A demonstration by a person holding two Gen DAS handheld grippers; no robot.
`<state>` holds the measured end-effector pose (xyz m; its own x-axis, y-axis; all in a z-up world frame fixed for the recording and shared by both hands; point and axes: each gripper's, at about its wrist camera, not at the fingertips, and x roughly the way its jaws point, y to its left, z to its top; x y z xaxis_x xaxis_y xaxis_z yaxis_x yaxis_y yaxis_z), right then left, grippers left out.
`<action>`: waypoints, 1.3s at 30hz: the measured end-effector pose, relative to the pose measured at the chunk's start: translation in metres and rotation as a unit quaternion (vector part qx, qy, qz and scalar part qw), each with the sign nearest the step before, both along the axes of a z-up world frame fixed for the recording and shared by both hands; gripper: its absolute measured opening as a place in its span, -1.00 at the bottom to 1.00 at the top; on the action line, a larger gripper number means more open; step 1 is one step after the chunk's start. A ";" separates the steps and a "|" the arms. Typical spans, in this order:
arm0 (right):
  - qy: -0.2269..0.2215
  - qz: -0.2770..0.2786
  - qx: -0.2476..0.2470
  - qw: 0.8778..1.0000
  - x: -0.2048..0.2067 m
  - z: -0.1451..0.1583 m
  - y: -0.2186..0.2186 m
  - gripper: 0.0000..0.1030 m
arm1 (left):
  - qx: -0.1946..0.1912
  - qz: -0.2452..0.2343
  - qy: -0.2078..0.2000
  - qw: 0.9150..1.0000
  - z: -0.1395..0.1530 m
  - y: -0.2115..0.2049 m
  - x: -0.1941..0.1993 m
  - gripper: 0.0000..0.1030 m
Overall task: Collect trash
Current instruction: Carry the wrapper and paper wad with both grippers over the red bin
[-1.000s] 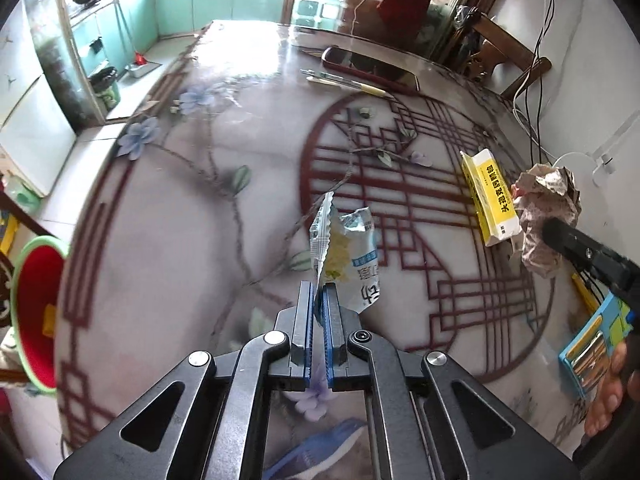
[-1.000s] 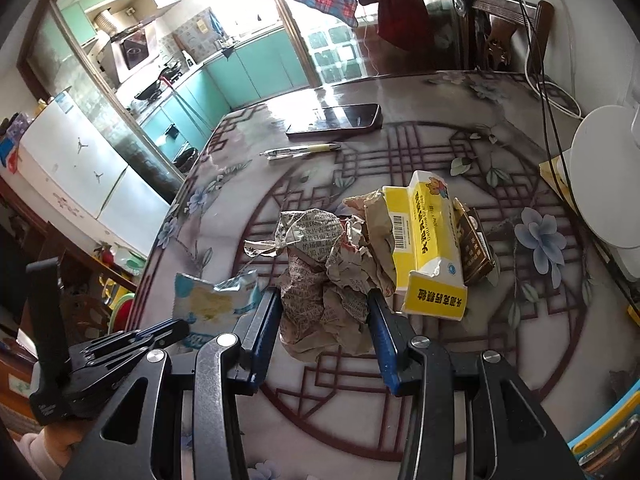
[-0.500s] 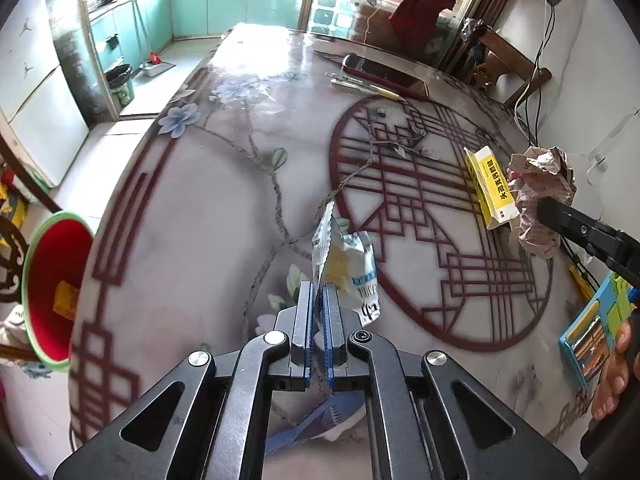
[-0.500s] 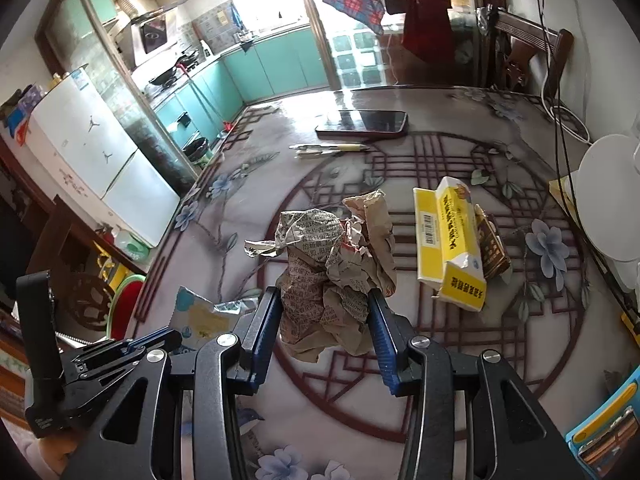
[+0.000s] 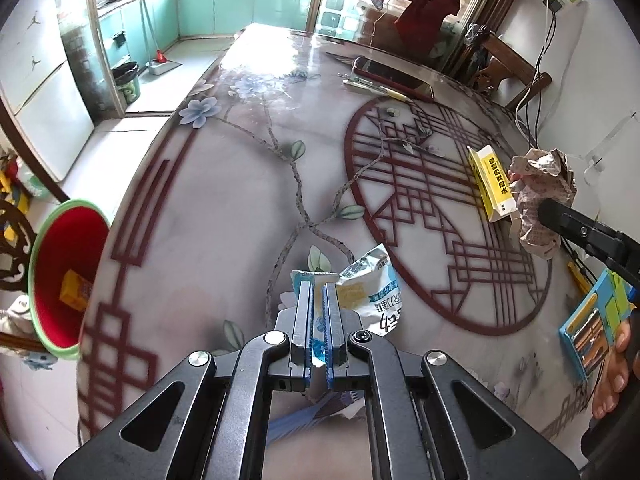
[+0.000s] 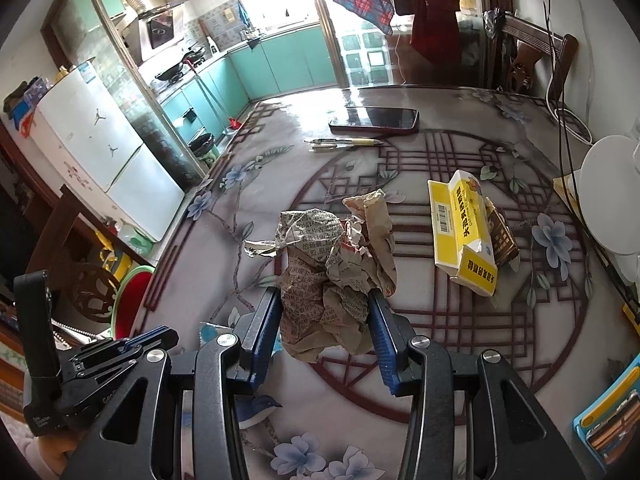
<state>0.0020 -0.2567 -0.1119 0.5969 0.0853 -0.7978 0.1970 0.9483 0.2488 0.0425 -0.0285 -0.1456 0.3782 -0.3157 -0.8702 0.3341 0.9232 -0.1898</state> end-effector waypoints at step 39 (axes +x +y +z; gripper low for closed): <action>-0.012 0.034 0.003 0.999 0.005 0.016 0.069 -0.18 | 0.006 0.031 -0.047 0.998 0.028 0.075 0.019 -0.90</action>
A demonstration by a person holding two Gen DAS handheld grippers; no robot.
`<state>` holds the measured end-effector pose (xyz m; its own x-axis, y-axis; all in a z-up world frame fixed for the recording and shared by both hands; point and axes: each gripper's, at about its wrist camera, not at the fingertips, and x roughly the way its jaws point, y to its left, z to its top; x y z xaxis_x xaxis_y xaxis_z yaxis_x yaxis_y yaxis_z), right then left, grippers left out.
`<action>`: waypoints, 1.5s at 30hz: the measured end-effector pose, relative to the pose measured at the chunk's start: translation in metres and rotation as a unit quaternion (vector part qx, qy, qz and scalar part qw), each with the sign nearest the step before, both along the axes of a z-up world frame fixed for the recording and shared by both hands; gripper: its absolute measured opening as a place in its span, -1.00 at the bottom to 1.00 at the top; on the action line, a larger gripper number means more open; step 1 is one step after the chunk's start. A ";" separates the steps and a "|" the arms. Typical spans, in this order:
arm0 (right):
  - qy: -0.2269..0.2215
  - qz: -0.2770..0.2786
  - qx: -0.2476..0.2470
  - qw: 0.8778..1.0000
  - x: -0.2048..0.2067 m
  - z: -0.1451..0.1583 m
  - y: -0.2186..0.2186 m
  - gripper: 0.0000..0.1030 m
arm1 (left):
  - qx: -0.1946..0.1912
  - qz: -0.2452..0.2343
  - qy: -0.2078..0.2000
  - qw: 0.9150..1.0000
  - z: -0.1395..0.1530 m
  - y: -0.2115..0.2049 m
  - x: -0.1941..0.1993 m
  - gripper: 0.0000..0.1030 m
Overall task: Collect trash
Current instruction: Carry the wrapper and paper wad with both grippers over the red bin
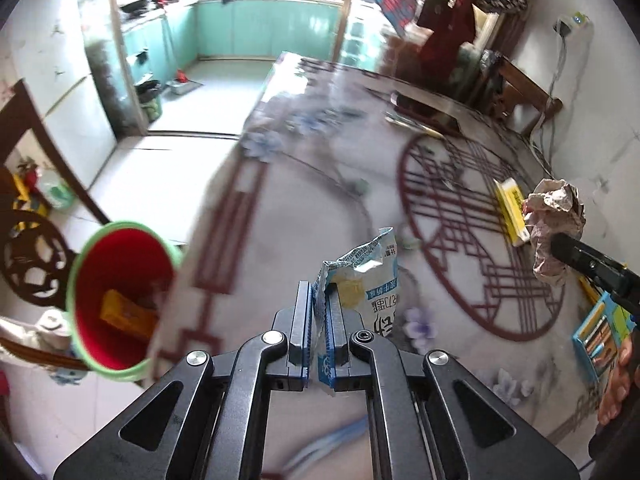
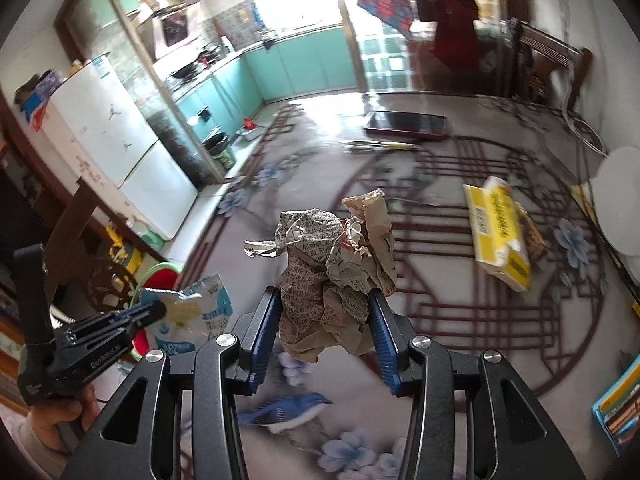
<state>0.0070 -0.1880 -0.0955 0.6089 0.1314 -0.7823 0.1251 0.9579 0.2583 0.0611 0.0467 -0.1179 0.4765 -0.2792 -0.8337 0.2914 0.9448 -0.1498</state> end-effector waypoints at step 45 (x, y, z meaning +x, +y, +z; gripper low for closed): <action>0.043 0.242 -0.018 0.969 0.123 -0.049 0.320 -0.16 | 0.041 0.154 0.054 0.986 -0.064 0.245 0.064 -0.90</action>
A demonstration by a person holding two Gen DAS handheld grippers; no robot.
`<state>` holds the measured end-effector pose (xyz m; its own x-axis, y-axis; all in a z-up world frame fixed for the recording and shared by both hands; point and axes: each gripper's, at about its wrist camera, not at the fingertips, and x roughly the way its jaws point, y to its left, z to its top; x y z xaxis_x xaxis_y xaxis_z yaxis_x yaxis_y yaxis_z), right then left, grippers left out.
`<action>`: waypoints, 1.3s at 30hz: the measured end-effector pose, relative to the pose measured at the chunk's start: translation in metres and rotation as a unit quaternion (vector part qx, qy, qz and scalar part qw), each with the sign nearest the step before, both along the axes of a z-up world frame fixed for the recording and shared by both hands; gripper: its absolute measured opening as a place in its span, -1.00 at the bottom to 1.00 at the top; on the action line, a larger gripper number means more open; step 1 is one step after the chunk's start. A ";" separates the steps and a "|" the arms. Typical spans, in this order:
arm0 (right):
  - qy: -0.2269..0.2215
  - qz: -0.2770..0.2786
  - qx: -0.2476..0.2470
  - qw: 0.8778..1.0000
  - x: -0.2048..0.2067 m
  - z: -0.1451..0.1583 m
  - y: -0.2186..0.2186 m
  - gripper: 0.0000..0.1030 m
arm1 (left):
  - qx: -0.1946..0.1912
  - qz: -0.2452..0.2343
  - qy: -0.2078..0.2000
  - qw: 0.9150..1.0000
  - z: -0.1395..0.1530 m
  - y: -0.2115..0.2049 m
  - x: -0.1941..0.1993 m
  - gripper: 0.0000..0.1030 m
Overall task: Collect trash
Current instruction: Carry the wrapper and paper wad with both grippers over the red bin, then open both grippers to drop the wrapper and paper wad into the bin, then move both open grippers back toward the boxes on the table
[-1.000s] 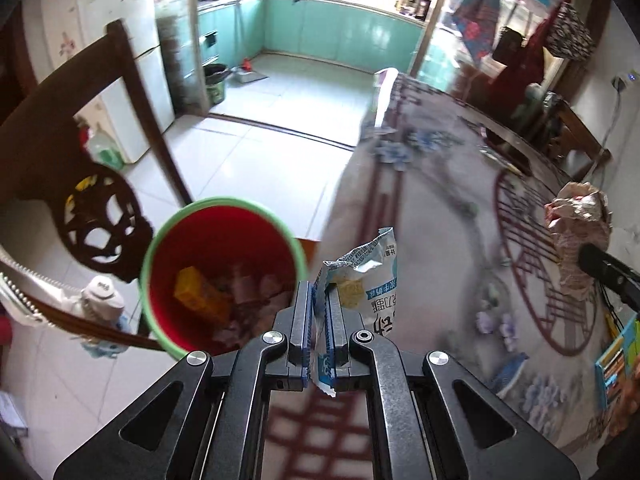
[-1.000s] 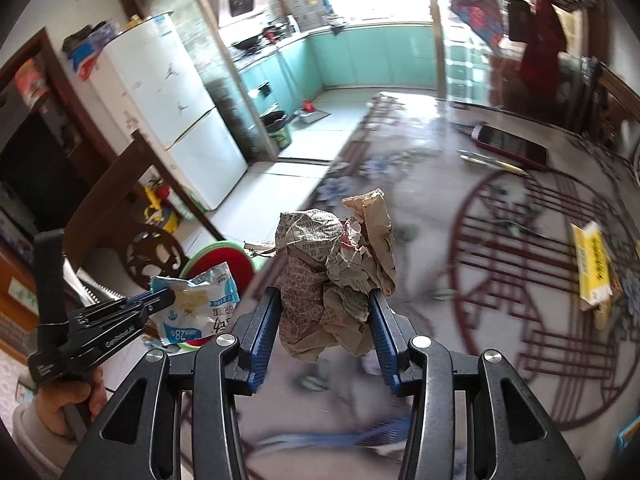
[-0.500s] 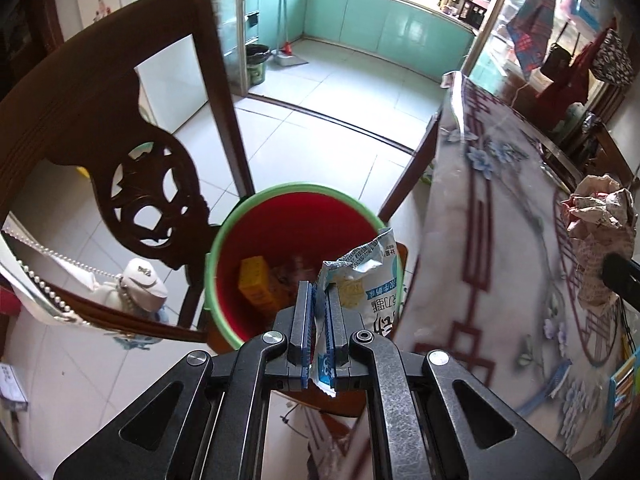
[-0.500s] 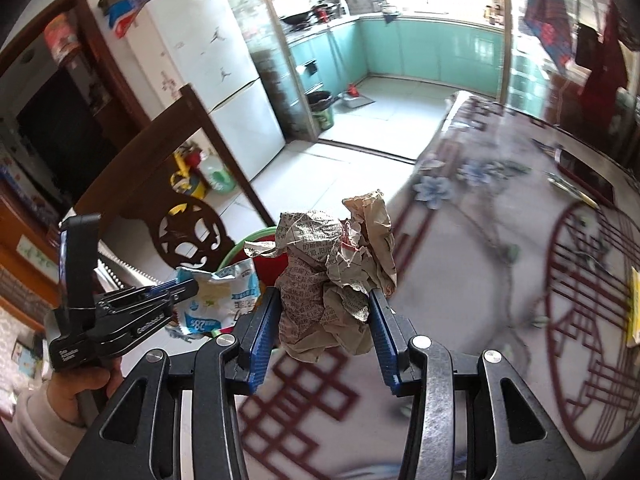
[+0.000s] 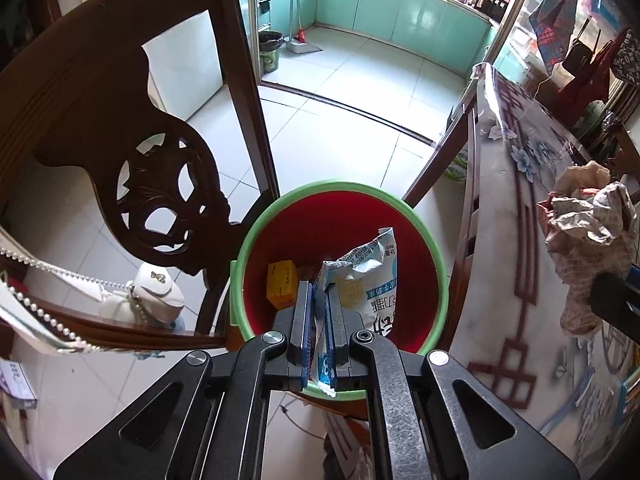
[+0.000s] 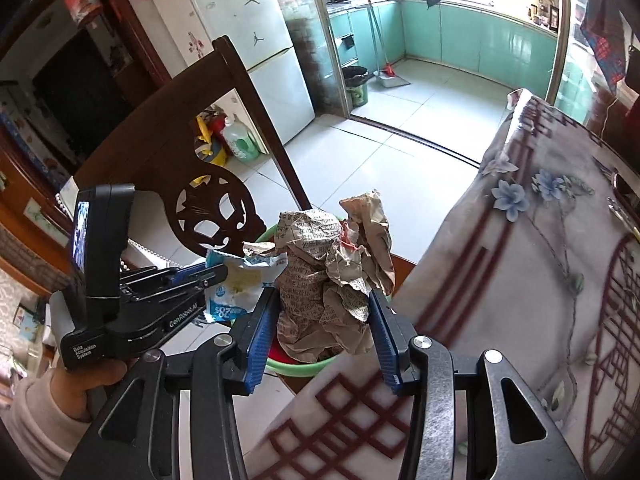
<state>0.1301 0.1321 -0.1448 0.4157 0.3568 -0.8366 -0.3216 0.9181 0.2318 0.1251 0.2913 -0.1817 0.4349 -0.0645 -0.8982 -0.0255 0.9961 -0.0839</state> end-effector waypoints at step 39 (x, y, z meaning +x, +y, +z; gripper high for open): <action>-0.028 -0.299 -0.078 0.951 -0.087 0.017 -0.331 0.04 | -0.005 -0.108 -0.039 0.993 0.039 -0.165 -0.035 0.29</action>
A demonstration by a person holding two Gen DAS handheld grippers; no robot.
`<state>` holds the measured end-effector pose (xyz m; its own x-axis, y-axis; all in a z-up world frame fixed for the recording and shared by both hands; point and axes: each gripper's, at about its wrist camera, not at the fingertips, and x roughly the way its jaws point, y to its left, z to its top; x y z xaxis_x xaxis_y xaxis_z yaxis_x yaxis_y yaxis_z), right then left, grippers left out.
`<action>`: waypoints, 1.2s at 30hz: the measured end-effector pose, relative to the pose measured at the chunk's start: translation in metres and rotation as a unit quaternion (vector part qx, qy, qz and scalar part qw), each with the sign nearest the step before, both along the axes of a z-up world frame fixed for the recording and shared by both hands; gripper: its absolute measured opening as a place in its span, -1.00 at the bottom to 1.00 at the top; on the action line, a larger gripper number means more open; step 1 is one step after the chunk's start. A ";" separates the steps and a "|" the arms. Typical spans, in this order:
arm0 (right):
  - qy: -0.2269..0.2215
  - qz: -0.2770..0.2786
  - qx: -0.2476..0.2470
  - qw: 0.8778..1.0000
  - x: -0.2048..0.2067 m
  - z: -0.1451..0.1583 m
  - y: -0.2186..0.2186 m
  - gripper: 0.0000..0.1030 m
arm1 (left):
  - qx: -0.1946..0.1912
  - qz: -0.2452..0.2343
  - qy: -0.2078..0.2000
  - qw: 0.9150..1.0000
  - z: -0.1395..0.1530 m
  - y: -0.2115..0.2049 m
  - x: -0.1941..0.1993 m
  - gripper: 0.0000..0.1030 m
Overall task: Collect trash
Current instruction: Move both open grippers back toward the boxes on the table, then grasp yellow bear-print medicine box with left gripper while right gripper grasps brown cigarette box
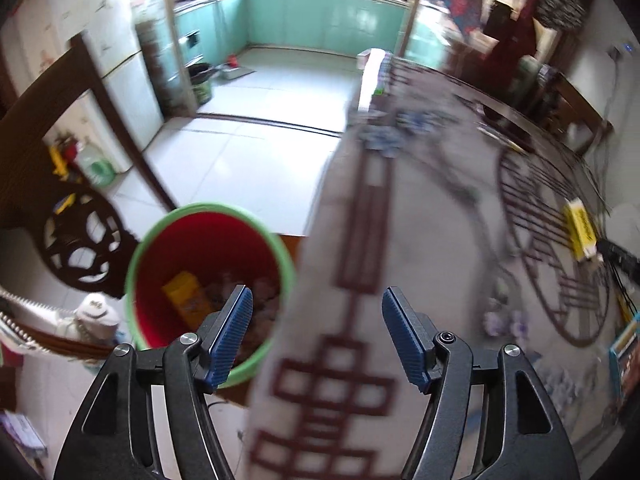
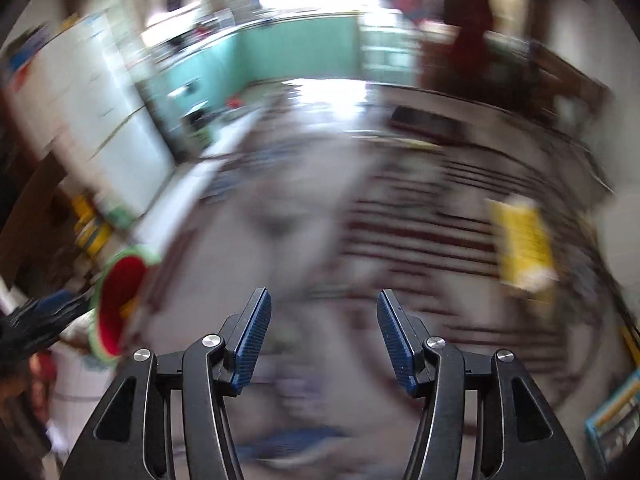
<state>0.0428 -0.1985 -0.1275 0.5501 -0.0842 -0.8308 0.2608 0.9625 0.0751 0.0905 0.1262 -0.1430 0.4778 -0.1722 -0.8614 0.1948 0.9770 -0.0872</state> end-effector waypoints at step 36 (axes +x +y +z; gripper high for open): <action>-0.032 -0.206 0.086 0.974 -0.075 -0.046 -0.282 -0.72 | -0.036 -0.207 0.089 0.974 -0.017 -0.429 0.025 0.50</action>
<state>-0.0325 -0.4800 -0.1737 0.5508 -0.1707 -0.8170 0.6113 0.7489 0.2557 0.1153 -0.3024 -0.1603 0.1984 -0.3806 -0.9032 0.5457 0.8084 -0.2208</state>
